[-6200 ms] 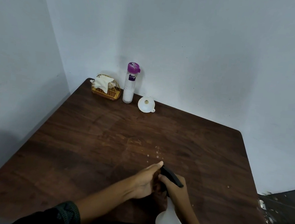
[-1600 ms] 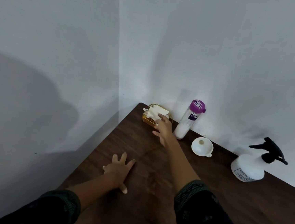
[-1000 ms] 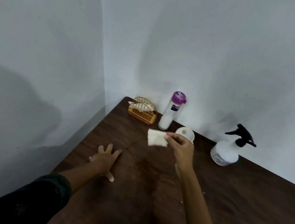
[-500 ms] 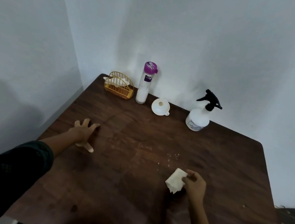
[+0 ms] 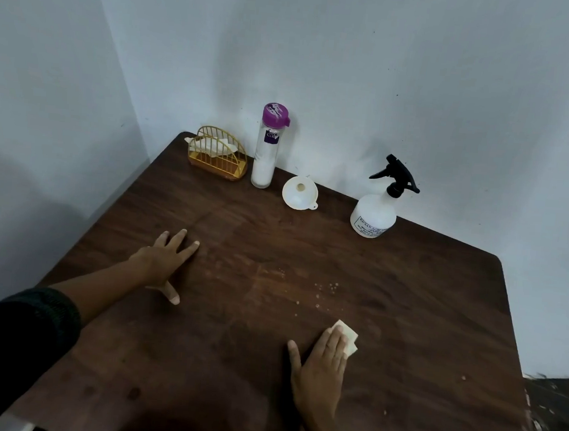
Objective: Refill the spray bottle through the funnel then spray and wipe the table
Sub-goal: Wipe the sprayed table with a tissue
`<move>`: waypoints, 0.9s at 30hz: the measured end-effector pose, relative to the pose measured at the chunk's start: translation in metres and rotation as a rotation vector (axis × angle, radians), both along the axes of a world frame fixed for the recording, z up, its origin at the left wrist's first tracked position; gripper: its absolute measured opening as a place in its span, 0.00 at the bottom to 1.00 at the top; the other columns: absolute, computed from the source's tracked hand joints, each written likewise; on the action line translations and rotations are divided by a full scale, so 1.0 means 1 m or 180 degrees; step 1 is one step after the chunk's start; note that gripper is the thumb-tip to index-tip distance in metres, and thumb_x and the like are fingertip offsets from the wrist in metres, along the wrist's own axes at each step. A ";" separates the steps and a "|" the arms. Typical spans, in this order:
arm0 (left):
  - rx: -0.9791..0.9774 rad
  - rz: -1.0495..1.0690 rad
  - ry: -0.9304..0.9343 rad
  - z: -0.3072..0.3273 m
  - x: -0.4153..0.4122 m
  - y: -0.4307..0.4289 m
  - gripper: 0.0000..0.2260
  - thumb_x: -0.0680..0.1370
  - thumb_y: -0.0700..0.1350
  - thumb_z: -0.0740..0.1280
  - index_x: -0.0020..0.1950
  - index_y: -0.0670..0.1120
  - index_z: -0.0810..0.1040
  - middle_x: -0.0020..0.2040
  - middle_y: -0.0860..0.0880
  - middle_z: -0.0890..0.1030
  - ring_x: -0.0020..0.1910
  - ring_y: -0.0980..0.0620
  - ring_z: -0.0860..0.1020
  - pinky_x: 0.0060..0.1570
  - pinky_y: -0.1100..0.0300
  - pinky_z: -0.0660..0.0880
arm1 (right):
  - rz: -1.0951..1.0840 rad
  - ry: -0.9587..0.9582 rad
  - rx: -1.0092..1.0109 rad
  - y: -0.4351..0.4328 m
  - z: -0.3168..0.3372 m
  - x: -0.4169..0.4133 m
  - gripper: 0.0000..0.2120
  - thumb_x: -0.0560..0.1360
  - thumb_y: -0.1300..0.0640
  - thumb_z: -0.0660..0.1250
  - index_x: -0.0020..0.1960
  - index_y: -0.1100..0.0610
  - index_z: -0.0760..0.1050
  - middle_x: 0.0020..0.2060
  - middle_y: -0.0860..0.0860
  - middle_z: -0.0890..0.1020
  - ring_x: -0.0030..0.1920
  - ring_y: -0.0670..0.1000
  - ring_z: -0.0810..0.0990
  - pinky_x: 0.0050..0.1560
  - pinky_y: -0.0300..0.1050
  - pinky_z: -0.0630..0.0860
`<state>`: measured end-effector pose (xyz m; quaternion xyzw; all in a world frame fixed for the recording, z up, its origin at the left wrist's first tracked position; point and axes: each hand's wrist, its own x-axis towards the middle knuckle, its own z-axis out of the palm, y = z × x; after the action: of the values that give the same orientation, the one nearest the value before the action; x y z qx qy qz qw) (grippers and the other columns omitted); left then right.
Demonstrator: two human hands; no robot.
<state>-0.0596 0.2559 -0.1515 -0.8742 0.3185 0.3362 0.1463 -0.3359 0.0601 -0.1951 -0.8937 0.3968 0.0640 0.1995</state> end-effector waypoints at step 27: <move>0.0075 0.0152 -0.0017 0.011 -0.001 -0.015 0.59 0.61 0.54 0.79 0.76 0.50 0.38 0.76 0.42 0.36 0.75 0.33 0.43 0.67 0.39 0.64 | 0.0300 -0.0053 0.0147 -0.083 0.016 0.035 0.40 0.77 0.38 0.53 0.76 0.62 0.43 0.77 0.56 0.44 0.77 0.52 0.40 0.76 0.50 0.40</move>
<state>-0.0609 0.2408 -0.1401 -0.8806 0.2931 0.3410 0.1494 -0.3006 -0.0229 -0.1791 -0.9070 0.3511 0.0751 0.2201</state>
